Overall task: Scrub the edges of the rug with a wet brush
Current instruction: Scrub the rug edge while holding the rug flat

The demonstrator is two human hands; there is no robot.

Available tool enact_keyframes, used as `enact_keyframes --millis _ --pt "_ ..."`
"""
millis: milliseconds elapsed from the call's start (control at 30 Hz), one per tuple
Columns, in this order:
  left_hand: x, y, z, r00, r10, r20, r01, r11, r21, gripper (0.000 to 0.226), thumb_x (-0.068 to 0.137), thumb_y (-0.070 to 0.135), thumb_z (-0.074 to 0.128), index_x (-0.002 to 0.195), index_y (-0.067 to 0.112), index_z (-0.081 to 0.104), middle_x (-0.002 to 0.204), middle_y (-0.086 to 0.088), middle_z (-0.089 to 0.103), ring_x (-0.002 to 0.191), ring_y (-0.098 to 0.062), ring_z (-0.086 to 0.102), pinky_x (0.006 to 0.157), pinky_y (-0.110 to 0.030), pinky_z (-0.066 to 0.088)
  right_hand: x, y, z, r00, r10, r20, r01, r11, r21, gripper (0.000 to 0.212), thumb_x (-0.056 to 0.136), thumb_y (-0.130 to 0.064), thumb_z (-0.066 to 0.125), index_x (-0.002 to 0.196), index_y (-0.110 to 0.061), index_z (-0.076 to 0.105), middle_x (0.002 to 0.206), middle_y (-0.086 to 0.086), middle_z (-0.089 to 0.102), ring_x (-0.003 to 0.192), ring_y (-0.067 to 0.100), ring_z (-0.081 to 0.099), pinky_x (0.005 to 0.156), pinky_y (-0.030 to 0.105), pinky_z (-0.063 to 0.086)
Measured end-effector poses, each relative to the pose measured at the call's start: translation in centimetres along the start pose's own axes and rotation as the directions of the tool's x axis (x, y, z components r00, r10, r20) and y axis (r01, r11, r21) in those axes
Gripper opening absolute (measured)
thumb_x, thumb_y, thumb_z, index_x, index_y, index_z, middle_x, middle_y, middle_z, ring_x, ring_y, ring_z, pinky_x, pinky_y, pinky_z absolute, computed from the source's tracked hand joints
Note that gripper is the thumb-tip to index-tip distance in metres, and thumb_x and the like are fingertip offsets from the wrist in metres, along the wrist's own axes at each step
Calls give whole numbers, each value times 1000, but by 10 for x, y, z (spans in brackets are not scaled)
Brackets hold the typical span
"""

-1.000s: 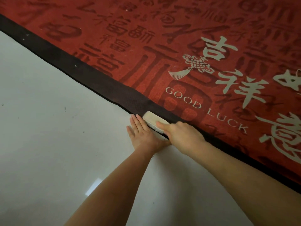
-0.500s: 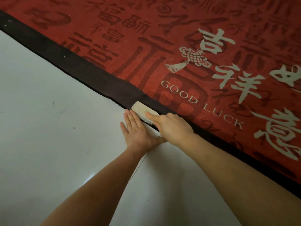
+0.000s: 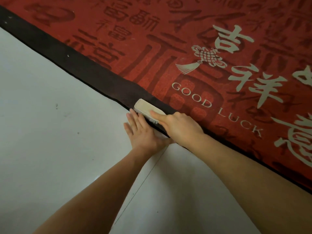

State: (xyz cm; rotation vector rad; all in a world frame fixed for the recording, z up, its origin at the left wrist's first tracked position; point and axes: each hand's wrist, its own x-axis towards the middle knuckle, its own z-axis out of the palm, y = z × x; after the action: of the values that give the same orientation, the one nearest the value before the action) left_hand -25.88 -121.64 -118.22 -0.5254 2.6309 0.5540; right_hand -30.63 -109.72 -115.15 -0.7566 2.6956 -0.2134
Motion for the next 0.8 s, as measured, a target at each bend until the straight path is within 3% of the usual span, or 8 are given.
enact_keyframes --millis 133,200,300,467,533,633,700,800 --pt "11 -20 -7 999 27 -28 -28 999 -31 163 43 89 67 147 13 -31 158 -2 -32 143 -24 -33 115 -44 -21 -65 31 13 998 -8 65 11 998 -55 69 96 -17 47 147 -51 17 71 8 65 66 31 64 57 40 51" --pt "15 -20 -8 1000 9 -6 -9 1000 23 166 39 94 62 147 12 -34 155 -2 -38 142 -24 -35 117 -47 -18 -41 20 5 997 -42 70 47 996 -74 65 96 -18 49 147 -47 21 77 8 65 71 31 65 55 35 46" --pt "18 -18 -10 1000 -15 21 15 1000 -10 168 35 94 61 147 11 -33 153 -2 -41 141 -22 -38 117 -47 -19 4 -7 -6 996 -45 77 50 997 -57 62 96 -20 52 145 -45 24 97 12 64 89 34 63 66 37 43" --pt "18 -20 -10 1000 -15 4 15 1000 -27 167 38 91 67 147 14 -34 152 1 -43 140 -21 -39 112 -43 -25 -42 36 2 989 -67 135 60 997 58 60 101 -27 40 144 -58 11 89 11 68 83 34 65 72 42 52" --pt "19 -18 -11 999 -26 25 26 1000 -16 167 38 90 67 147 14 -34 152 1 -43 140 -22 -39 112 -45 -24 -51 47 -2 980 -86 177 85 996 16 57 103 -32 35 143 -61 6 89 7 68 84 31 65 76 44 52" --pt "21 -13 -16 995 -34 96 36 999 -14 165 43 85 72 147 11 -32 152 -2 -43 141 -26 -38 113 -48 -22 -12 40 -13 988 -93 121 106 989 -104 51 104 -36 29 144 -59 7 93 9 67 87 32 65 76 42 49" --pt "24 -13 -22 996 -24 90 30 997 -71 150 57 72 76 152 12 -23 156 -4 -35 143 -27 -34 114 -46 -20 14 24 -9 998 -55 10 55 997 -50 50 105 -34 30 145 -57 13 94 13 66 86 34 65 75 43 49" --pt "26 -29 -27 986 142 -85 -155 973 -173 91 91 49 56 157 17 3 164 -2 -12 147 -21 -24 119 -41 -15 10 7 7 997 28 -74 -25 998 50 55 103 -25 40 147 -51 20 85 14 67 80 34 66 70 41 50"
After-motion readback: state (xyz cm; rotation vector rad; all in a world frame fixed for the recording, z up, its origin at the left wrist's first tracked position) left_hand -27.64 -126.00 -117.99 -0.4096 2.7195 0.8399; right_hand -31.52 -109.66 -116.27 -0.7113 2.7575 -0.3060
